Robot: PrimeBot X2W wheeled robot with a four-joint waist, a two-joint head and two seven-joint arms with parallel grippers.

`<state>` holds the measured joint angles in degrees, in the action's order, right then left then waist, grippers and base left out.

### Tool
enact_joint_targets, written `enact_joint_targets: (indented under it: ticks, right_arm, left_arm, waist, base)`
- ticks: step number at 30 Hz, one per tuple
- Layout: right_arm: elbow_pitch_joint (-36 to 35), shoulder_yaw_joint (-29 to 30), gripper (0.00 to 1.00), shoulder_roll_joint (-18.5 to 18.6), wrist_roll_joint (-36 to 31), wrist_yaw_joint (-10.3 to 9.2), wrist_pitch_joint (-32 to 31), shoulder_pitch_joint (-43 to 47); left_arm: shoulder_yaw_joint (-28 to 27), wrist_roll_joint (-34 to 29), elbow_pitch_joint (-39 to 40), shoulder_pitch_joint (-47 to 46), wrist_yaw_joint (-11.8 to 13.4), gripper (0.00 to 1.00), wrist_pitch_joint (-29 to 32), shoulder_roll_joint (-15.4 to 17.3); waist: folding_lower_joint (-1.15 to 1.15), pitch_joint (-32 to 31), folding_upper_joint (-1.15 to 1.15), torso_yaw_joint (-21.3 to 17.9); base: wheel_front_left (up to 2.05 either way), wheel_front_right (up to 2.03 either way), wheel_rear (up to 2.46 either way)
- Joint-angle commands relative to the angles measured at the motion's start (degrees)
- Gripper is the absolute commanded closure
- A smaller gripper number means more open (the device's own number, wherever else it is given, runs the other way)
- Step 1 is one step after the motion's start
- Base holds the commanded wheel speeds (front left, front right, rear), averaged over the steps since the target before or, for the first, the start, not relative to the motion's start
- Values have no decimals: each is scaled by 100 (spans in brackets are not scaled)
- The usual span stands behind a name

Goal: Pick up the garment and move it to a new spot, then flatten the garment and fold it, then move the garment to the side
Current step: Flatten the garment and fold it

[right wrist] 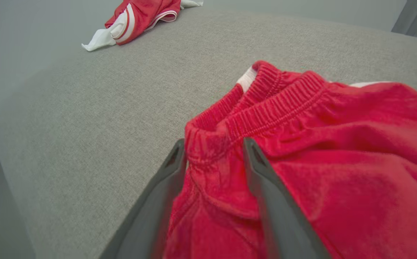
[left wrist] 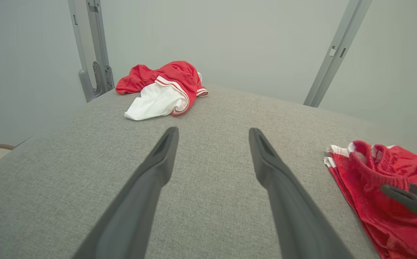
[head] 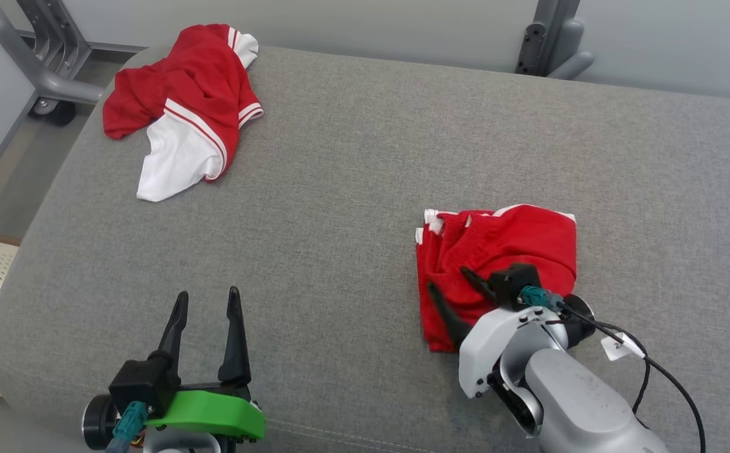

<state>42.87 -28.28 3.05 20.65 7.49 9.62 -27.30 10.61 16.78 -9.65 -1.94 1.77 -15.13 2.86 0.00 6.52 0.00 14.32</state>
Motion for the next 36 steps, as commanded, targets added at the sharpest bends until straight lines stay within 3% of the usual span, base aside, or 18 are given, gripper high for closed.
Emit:
enact_joint_targets:
  ticks: [1,9,14,19,29,36]
  right_arm:
    - [91,-115,0,2,-166,0,49,-77]
    - [-104,-804,0,-1,96,-1,35,67]
    - [-180,-688,0,-5,90,-1,304,0]
    - [-388,-64,0,-5,-222,-1,518,30]
    - [-1811,1850,0,-7,-1135,-1,557,998]
    - [-2676,2560,0,-9,-1246,-1,558,1702]
  left_arm:
    - [-1,-2,-5,-107,28,0,-3,6]
    - [-25,-21,-7,-83,22,0,-3,6]
    - [-53,-51,19,-73,32,0,-3,6]
    - [-70,-109,55,-50,22,0,-3,6]
    - [-44,-202,58,-131,25,0,-3,6]
    - [-118,-246,43,-18,9,0,-3,7]
  waist:
    - [0,-5,0,-12]
    - [0,-41,0,-95]
    - [0,-76,0,-190]
    - [0,-133,0,-302]
    - [0,-300,0,-610]
    - [0,-356,0,-850]
  base:
    - [0,0,0]
    - [0,0,0]
    - [0,0,0]
    - [0,0,0]
    - [0,0,0]
    - [0,0,0]
